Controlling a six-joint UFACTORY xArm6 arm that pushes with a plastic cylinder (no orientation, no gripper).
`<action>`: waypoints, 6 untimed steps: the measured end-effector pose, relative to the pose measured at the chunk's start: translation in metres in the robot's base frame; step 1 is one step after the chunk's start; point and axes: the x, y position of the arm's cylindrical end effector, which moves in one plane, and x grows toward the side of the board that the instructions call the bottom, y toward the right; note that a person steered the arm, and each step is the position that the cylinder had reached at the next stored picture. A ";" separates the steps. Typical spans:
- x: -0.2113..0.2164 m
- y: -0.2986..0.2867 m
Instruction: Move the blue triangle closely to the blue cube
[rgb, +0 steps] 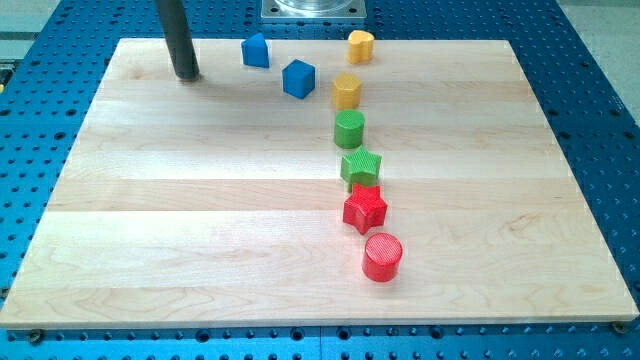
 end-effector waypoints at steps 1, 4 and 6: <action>-0.040 0.023; -0.029 0.157; -0.010 0.242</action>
